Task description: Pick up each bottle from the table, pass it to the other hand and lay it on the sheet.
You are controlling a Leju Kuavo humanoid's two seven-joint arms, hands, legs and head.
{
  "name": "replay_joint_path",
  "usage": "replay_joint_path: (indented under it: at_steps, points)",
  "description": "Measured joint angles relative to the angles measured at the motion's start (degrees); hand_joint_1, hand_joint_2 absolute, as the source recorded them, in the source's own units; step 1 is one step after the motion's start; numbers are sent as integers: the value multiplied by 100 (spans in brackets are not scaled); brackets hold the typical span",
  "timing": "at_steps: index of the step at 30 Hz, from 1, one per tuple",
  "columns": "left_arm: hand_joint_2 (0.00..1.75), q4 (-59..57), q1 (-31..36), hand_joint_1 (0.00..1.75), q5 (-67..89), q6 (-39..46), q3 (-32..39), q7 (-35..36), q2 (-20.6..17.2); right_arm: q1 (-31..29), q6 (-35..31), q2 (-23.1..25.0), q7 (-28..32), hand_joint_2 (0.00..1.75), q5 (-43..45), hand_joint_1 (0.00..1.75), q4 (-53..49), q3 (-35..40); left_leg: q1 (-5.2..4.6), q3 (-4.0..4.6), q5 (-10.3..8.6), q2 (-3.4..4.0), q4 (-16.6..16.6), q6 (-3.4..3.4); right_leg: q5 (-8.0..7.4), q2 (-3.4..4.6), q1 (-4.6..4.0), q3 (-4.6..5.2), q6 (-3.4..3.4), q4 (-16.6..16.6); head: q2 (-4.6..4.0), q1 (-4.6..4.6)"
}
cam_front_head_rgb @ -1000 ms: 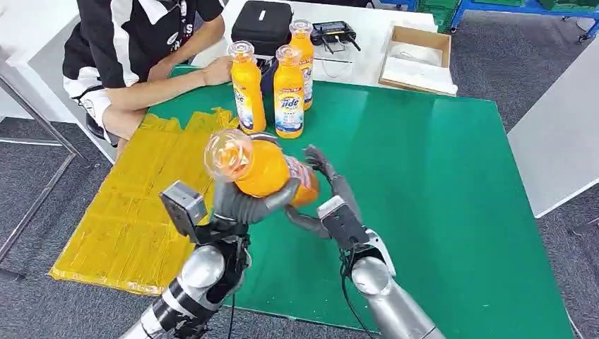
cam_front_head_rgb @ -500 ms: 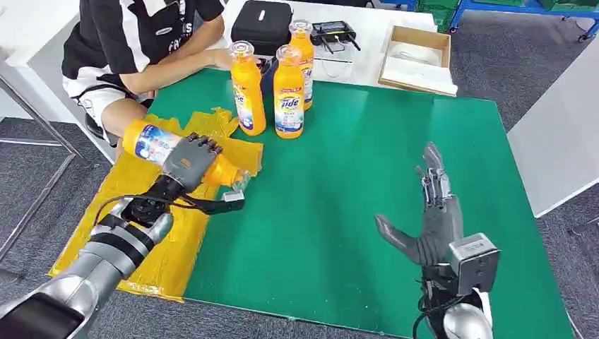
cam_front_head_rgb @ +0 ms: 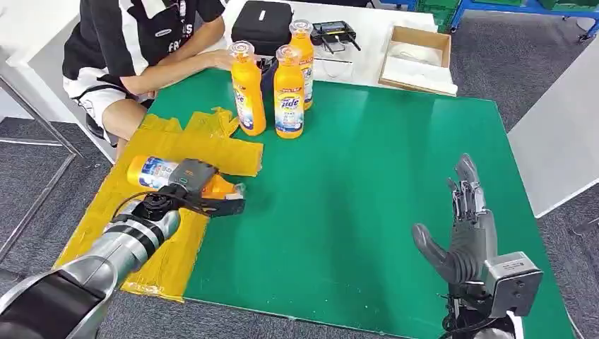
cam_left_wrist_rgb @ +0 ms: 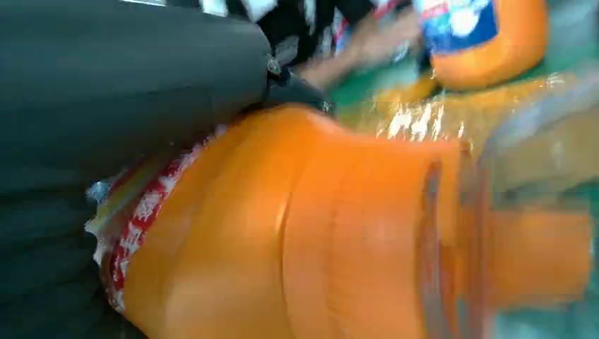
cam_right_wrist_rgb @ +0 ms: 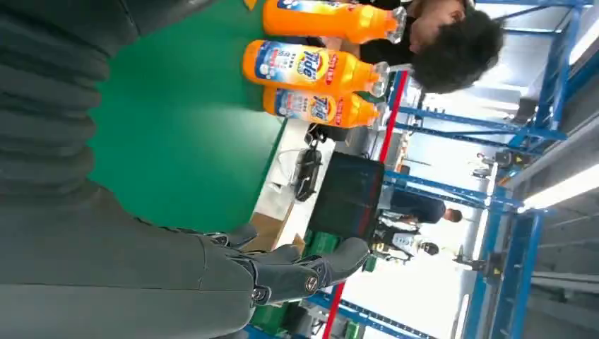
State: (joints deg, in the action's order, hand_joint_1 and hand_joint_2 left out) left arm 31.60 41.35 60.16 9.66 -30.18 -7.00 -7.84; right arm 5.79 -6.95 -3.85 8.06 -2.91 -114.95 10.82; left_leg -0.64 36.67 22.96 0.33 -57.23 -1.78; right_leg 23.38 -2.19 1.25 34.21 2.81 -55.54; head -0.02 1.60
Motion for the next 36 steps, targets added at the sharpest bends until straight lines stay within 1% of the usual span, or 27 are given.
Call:
replay_joint_path:
  at_steps: [2,8,36]
  points:
    - [175,-114,-1,175,-310,-26,201,-181,74,33,0,0,-4,175,-4,0,-2,-24,0,-3,1,1,0,1,0,1,0,0,0,1,0,2]
    - [175,-281,2,175,-377,-57,448,-236,181,64,0,0,-9,175,-7,0,-4,-48,0,-10,1,2,0,1,1,1,0,-7,-1,0,0,2]
    - [175,-400,34,175,-377,-57,574,-242,260,89,0,-9,-33,175,-7,0,-4,-79,0,-25,0,1,0,0,1,0,0,-23,-1,0,0,2]
